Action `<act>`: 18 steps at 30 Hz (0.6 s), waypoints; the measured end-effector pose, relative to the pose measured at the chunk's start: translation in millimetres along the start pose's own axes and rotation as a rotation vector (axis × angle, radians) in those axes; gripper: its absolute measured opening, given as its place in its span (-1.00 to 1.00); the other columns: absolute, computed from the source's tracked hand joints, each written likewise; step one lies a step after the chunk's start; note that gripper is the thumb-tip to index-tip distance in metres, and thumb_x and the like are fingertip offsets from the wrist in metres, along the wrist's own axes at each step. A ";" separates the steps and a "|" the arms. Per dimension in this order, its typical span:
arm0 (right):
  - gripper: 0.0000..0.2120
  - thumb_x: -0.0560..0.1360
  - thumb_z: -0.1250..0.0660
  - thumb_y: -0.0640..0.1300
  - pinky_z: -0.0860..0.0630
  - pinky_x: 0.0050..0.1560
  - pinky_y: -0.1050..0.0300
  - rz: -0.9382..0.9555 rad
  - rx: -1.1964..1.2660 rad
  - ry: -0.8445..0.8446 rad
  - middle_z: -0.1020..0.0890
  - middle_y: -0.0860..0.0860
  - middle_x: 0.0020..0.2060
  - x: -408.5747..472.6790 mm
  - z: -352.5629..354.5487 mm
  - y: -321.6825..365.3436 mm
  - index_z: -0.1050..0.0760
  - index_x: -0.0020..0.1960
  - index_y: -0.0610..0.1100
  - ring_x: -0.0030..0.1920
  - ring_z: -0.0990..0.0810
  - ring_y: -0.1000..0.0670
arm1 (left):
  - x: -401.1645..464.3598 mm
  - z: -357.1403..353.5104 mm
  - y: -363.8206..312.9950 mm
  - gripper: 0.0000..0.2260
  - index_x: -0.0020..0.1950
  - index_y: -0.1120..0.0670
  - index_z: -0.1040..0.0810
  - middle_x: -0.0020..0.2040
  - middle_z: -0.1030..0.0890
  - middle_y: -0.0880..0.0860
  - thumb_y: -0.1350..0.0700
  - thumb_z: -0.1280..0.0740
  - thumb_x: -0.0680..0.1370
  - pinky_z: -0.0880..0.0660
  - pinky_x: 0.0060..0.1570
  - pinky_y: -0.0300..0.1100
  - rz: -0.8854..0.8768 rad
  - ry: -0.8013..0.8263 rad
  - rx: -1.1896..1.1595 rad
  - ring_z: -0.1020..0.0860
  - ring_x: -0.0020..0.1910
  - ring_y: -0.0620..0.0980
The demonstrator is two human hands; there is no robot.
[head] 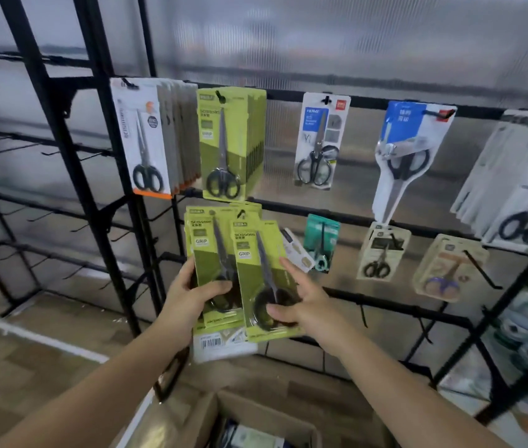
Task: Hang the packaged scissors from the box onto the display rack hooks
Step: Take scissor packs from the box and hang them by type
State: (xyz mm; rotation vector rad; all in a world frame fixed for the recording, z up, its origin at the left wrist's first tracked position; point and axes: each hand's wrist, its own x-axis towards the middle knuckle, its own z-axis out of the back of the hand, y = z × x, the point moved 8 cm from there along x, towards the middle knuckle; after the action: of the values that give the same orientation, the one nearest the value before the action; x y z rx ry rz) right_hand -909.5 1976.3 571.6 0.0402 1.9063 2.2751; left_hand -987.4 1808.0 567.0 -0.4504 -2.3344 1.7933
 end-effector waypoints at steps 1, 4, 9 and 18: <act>-0.19 0.34 -0.48 -0.35 -0.28 0.40 -0.04 -0.012 0.023 -0.015 -0.30 0.11 0.42 2.5 -4.5 -10.7 -0.25 0.38 0.24 0.40 -0.29 0.04 | 1.5 17.7 3.2 -0.54 0.06 -0.16 -0.56 -0.10 -0.70 0.01 0.38 -0.43 0.37 -0.57 -0.23 -0.06 0.011 -0.017 0.020 -0.68 -0.16 0.05; -0.21 0.36 -0.39 -0.48 -0.34 0.36 -0.06 -0.044 0.072 -0.078 -0.39 0.01 0.38 12.3 -17.9 -32.1 -0.28 0.32 0.23 0.34 -0.40 -0.01 | 10.4 69.7 6.9 -0.56 0.07 -0.15 -0.57 -0.09 -0.70 0.00 0.35 -0.43 0.37 -0.56 -0.26 -0.07 0.043 -0.071 0.046 -0.68 -0.18 0.05; -0.18 0.38 -0.31 -0.56 -0.34 0.35 -0.03 -0.022 0.068 -0.161 -0.39 -0.02 0.38 43.0 -50.9 -40.8 -0.19 0.45 0.05 0.34 -0.40 -0.04 | 31.8 137.0 -0.3 -0.54 0.12 -0.07 -0.55 -0.08 -0.68 0.05 0.40 -0.40 0.37 -0.56 -0.29 -0.06 0.074 -0.122 0.035 -0.66 -0.19 0.09; -0.18 0.40 -0.35 -0.49 -0.46 -0.07 0.32 -0.095 0.010 -0.344 -0.45 0.12 0.23 88.3 -85.4 -62.7 -0.11 0.50 0.01 -0.01 -0.52 0.16 | 76.1 172.1 6.4 -0.54 0.07 -0.11 -0.55 -0.13 -0.70 0.01 0.41 -0.40 0.36 -0.58 -0.37 -0.14 0.130 0.087 0.106 -0.68 -0.20 0.05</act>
State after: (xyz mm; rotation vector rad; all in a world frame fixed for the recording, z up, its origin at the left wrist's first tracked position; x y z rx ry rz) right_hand -1000.5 1916.7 486.7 0.3133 1.7036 2.0403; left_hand -1111.3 1677.8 510.9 -0.6642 -2.1865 1.9019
